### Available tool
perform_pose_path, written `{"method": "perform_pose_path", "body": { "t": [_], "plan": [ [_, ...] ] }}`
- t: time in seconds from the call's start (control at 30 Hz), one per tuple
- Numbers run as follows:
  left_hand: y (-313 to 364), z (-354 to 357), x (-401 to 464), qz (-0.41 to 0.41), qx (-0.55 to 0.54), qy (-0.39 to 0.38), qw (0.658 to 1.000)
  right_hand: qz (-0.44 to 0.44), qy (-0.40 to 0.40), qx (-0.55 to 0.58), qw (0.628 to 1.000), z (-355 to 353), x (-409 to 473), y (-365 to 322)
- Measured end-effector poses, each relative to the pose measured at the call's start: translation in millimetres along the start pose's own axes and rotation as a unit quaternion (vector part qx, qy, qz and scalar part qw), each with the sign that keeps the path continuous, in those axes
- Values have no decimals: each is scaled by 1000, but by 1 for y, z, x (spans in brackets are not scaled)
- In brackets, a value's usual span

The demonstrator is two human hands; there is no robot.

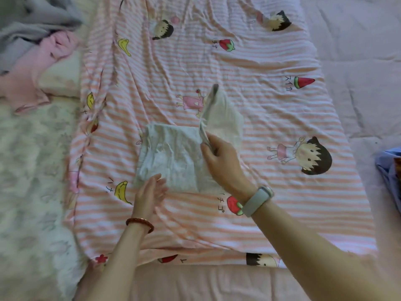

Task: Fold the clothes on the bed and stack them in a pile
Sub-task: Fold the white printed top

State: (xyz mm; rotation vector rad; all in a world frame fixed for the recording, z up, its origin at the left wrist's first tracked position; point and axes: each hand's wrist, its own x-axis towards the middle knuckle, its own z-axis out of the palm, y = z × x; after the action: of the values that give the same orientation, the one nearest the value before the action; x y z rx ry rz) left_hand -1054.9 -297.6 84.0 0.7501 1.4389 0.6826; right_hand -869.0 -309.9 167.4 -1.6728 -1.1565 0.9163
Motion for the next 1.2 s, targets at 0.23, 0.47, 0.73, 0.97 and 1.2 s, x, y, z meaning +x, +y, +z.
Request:
{"method": "perform_pose_path", "body": {
  "t": [0.23,0.47,0.73,0.97,1.2],
  "plan": [
    [4,-45,20,-112,-123,5,986,58,-162,-32,985,85,-7,3],
    [1,-33,43,-63,70,129,987,-61,-13,-336,940,40,-50,74],
    [27,-18,44,38,-32,116,992,17,26,-350,936,50,-38,104],
    [43,-16,53,112,42,119,986,29,58,-313,947,32,-32,119],
    [6,-28,58,60,138,166,975,-42,-69,-463,882,6,-34,134]
  ]
}}
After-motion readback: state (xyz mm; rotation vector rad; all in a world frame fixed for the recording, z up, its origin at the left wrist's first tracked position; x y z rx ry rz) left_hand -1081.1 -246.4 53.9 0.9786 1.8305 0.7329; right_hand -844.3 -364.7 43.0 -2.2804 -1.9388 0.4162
